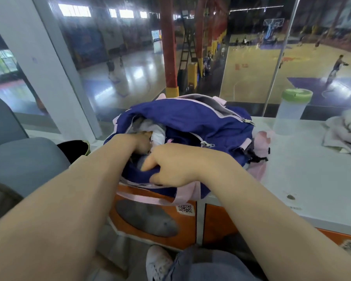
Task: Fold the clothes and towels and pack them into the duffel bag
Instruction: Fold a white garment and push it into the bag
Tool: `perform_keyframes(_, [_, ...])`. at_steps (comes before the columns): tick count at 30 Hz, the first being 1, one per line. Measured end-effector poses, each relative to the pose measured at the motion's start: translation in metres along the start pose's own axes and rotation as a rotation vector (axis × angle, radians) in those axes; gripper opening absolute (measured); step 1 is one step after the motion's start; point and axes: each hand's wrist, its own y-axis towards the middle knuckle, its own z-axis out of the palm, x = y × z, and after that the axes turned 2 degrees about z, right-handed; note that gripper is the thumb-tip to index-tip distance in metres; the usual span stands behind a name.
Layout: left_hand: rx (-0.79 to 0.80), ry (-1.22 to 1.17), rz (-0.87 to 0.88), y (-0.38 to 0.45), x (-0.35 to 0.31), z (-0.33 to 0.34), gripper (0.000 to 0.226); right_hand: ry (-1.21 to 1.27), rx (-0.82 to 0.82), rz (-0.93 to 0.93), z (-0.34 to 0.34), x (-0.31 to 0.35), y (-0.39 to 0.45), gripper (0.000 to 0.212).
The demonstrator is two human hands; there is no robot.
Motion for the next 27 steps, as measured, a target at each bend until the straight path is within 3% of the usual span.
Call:
perform_keyframes(4, [-0.095,0.022,-0.032,-0.018,-0.014,-0.006,0.05,-0.032,0.079,0.053,-0.001,0.0,-0.01,0.019])
perform_keyframes(5, [-0.107,0.048,-0.037,-0.023,-0.015,-0.007,0.049,-0.017,0.063,0.068,-0.001,-0.001,-0.012,0.016])
perform_keyframes(10, [-0.101,0.145,-0.116,-0.025,0.005,-0.002,0.061,0.162,-0.103,0.365,-0.015,-0.026,-0.016,0.05])
perform_keyframes(14, [-0.047,0.174,-0.168,-0.027,0.017,-0.018,0.062,-0.06,0.003,0.588,-0.015,-0.052,-0.016,0.026])
perform_keyframes(17, [-0.077,0.168,-0.172,-0.03,0.013,-0.043,0.061,-0.102,0.074,0.672,-0.03,-0.056,-0.02,0.026])
perform_keyframes(19, [-0.114,0.182,-0.169,-0.032,0.008,-0.059,0.067,-0.159,0.008,0.71,-0.043,-0.059,-0.022,0.044])
perform_keyframes(22, [-0.251,0.157,-0.119,-0.033,0.002,-0.071,0.066,-0.262,-0.201,0.767,-0.056,-0.07,-0.024,0.087])
perform_keyframes(27, [-0.328,0.14,0.0,-0.038,-0.008,-0.06,0.082,-0.262,-0.309,0.792,-0.056,-0.088,-0.034,0.114])
